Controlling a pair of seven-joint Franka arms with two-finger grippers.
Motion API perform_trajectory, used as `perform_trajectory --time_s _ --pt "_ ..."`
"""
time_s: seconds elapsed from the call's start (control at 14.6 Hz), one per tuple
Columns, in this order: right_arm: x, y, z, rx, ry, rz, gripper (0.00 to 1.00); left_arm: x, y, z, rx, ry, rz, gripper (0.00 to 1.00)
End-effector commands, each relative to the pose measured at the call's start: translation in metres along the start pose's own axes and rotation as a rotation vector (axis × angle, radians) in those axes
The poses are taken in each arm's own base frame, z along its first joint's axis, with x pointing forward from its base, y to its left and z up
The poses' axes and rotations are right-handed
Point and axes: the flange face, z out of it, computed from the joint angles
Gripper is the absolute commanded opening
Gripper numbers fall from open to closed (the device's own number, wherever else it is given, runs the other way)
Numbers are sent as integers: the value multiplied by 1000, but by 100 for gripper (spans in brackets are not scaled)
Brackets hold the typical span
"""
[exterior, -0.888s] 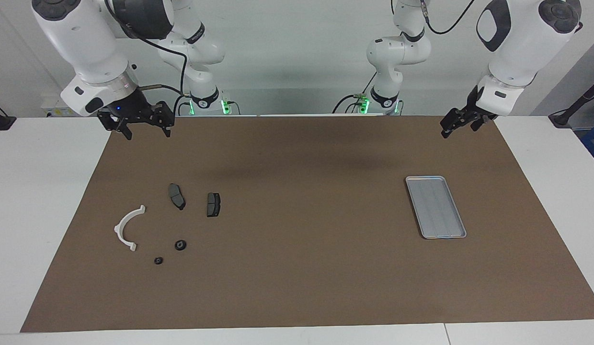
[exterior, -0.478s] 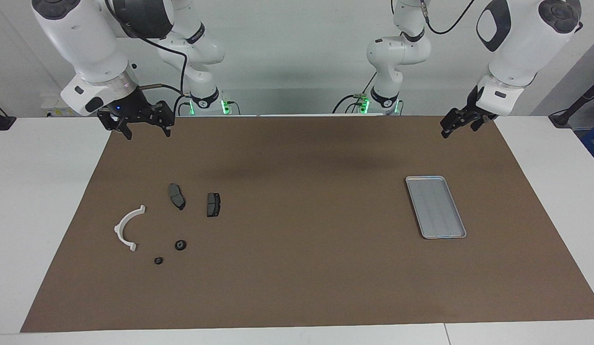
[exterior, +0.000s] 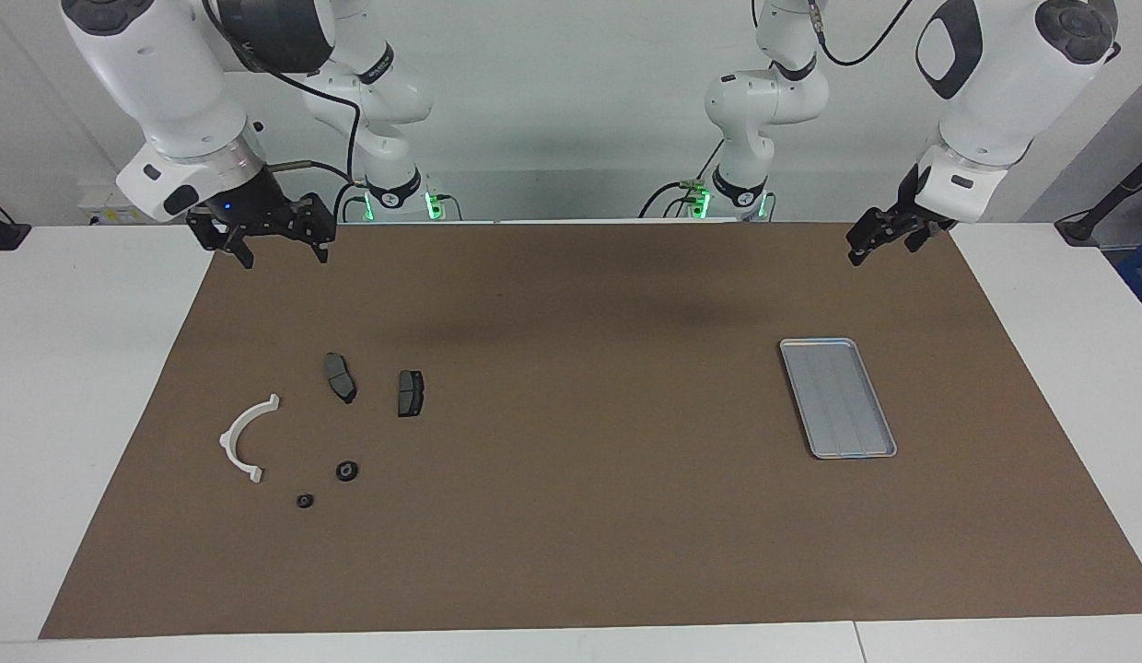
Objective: Pick bearing gear from pile to tray
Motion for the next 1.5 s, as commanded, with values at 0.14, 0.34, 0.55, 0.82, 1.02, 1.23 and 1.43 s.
perform_trajectory --time_s 0.14,0.34,0.55,0.82,1.02,1.23,1.43 --pt "-3 9 -7 13 43 0 100 -3 -2 -2 -8 -9 10 100" --pt "-4 8 -6 11 42 0 100 -3 -2 -2 -8 -10 8 100" --pt "-3 8 -6 11 48 -3 100 -3 -2 -2 -8 -9 10 100" --pt "3 11 -3 -2 90 3 100 -3 -2 -2 -8 -9 10 100" --pt "13 13 22 -22 144 5 100 -3 -2 -2 -8 -9 10 100" --pt "34 19 71 -30 133 11 100 -3 -2 -2 -8 -10 8 100" --pt "66 37 133 -23 86 31 100 -3 -2 -2 -8 -9 10 100"
